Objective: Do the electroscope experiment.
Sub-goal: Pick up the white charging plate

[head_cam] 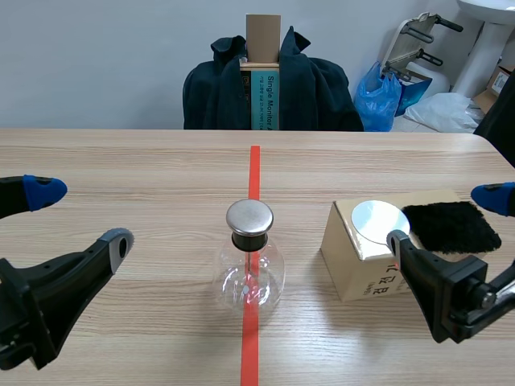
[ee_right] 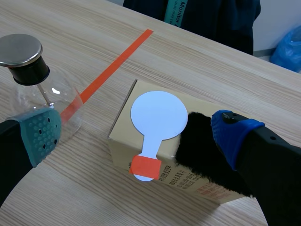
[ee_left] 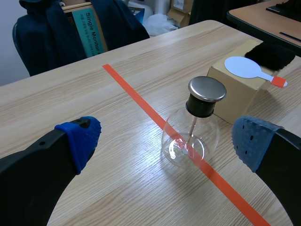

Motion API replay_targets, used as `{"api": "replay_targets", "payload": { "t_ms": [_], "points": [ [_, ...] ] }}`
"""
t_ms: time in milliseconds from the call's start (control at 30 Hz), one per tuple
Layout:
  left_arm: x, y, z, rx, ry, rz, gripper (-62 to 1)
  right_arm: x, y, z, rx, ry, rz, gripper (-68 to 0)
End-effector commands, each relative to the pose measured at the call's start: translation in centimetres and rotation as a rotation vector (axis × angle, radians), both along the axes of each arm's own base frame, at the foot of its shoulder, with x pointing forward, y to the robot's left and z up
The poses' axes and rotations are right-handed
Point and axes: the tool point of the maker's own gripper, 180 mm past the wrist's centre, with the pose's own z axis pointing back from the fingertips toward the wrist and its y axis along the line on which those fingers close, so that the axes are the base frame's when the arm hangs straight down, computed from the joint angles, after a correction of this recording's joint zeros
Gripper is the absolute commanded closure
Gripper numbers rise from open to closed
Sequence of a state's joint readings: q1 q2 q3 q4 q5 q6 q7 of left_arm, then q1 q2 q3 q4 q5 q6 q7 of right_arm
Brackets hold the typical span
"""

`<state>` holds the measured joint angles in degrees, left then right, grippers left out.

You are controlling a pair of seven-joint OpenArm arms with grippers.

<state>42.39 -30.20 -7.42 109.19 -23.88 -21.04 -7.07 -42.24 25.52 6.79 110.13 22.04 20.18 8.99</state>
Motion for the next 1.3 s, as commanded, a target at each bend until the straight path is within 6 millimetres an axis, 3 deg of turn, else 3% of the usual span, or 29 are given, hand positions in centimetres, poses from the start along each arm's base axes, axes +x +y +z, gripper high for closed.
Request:
{"api": "replay_targets", "payload": {
  "t_ms": [0, 1000, 1267],
  "points": [
    [-0.1, -0.4, 0.8, -0.020, -0.019, -0.007, -59.8, 0.2, 0.4, 1.1, 0.008, -0.037, 0.033, -67.9],
    [-0.1, -0.4, 0.8, -0.020, -0.019, -0.007, -59.8, 0.5, -0.2, 1.5, -0.009, -0.054, 0.025, -67.9],
    [0.0, -0.4, 0.8, -0.020, -0.021, -0.007, -59.8, 0.5, 1.2, 3.9, -0.231, -0.240, 0.149, -67.9]
  ]
}}
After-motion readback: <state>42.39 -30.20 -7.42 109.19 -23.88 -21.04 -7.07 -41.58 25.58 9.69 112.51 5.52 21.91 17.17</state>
